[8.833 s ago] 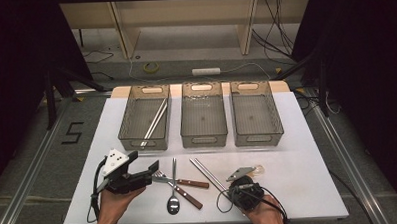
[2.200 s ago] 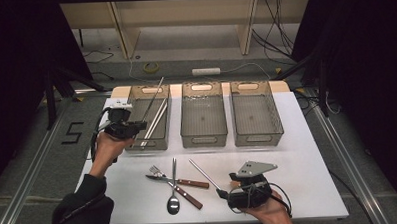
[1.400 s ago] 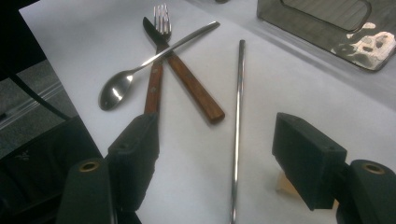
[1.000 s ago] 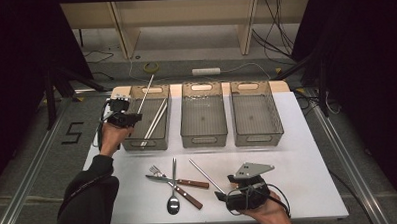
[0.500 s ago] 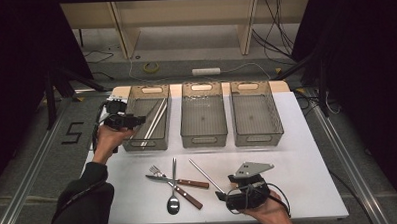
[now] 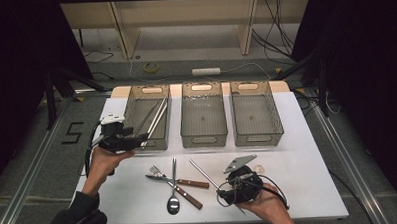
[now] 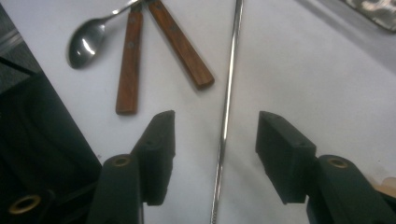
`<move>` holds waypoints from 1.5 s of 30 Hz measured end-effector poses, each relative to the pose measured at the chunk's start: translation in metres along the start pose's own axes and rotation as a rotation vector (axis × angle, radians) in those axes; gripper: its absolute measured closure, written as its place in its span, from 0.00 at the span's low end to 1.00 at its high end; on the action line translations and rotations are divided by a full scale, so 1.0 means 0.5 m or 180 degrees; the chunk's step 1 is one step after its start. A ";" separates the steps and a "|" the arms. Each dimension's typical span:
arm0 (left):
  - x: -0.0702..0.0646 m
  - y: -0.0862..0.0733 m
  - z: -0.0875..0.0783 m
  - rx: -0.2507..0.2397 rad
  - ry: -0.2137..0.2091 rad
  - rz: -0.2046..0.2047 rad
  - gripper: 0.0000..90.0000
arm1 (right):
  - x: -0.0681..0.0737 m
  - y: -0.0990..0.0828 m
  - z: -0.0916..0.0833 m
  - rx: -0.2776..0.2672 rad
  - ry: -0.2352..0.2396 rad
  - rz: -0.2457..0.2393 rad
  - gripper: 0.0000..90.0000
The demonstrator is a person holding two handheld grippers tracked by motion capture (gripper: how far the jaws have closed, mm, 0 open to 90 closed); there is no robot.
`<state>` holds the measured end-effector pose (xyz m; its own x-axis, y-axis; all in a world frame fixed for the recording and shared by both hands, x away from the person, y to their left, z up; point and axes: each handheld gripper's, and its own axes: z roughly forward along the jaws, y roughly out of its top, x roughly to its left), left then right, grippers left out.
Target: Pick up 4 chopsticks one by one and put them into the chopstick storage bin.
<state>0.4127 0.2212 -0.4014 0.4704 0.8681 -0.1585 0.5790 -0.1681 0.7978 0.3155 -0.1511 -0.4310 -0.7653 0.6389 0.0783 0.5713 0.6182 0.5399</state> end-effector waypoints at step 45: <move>-0.109 -0.137 -0.079 -0.0310 -0.0211 0.0281 0.26 | -0.013 0.063 0.109 0.0797 -0.0153 -0.0076 0.92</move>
<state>0.3211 0.2039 -0.4243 0.5614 0.8187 -0.1208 0.4676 -0.1934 0.8625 0.3544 -0.1108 -0.4604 -0.7680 0.6400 0.0249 0.6133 0.7237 0.3164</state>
